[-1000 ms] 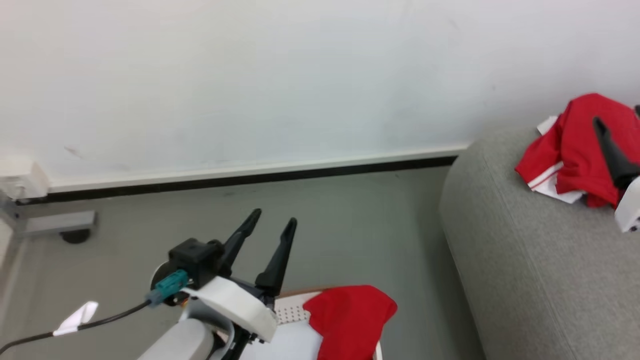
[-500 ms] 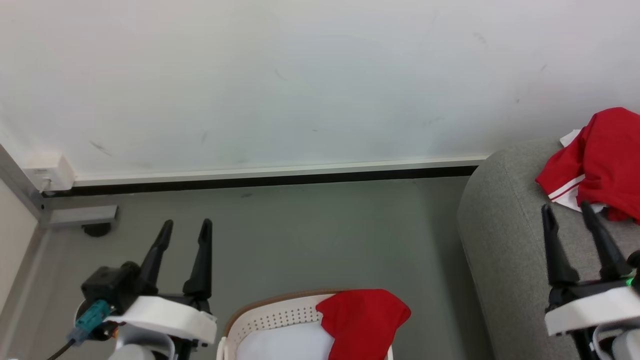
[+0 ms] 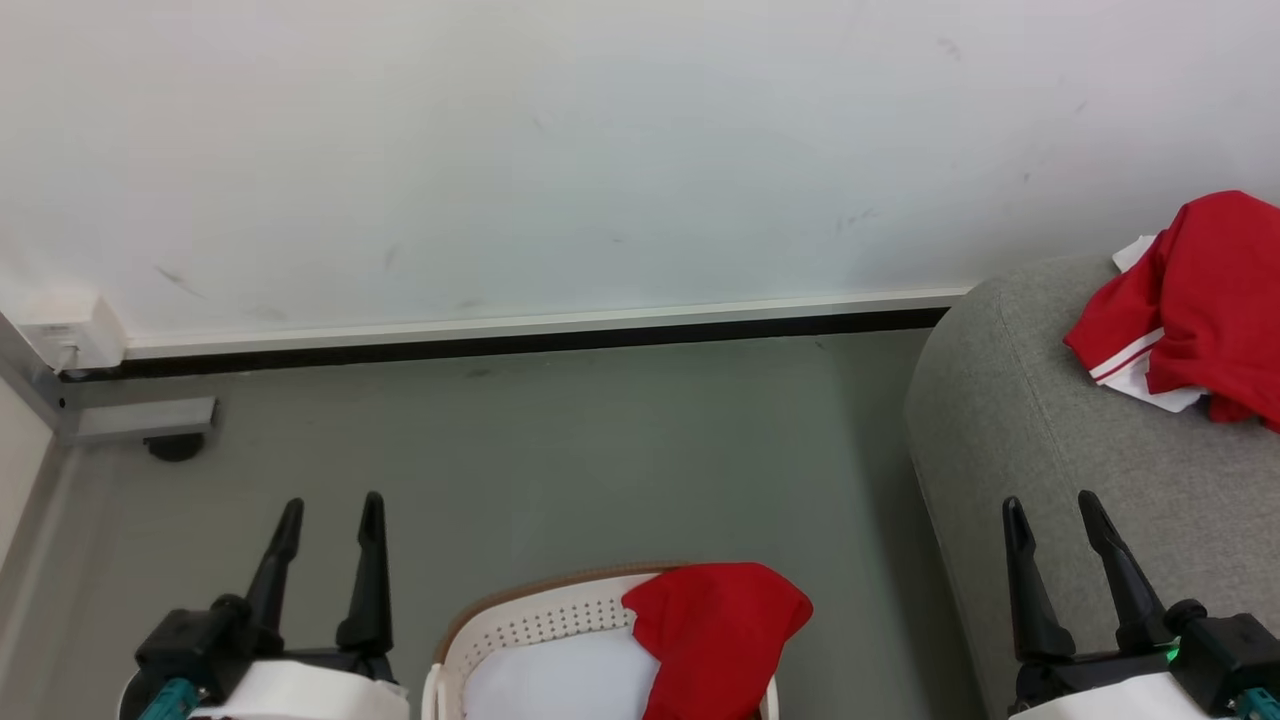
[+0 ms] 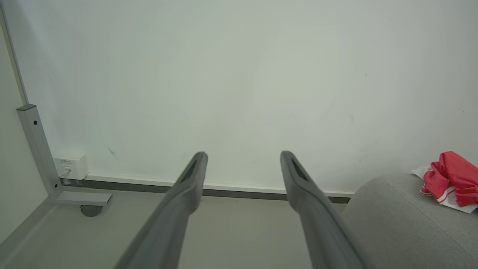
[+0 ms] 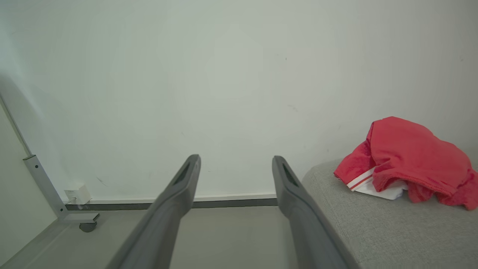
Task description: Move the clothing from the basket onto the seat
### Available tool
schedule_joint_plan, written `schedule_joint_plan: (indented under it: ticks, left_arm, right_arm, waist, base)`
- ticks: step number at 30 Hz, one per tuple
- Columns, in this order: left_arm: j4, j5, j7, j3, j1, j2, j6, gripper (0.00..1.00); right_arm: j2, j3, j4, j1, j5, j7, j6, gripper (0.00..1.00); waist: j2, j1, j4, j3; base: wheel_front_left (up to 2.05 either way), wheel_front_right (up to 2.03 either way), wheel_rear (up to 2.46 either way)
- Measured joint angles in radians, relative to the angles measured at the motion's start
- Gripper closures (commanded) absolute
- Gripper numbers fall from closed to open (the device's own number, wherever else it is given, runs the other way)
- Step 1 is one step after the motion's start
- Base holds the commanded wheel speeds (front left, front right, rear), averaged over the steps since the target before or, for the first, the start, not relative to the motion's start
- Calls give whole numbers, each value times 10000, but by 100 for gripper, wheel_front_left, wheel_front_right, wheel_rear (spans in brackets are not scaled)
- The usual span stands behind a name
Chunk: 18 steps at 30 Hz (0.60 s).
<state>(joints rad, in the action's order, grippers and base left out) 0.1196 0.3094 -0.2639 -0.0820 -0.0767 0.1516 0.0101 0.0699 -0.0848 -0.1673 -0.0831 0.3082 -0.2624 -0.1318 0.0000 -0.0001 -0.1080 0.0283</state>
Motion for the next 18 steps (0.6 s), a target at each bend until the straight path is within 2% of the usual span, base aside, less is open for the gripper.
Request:
schedule_joint_plan:
  ticks: [7, 18]
  left_arm:
    - [176, -621, 0, 616, 50, -516, 614, 0]
    - [330, -1122, 0, 932, -39, -830, 1037, 0]
  right_arm:
    - [-134, 12, 44, 27, -94, -2, 0, 0]
    - [-182, 77, 58, 20, -19, -2, 0, 0]
  waist:
    - [0, 0, -5, 70]
    - [0, 2, 98, 102]
  base:
    - [0, 0, 0]
    - [0, 0, 0]
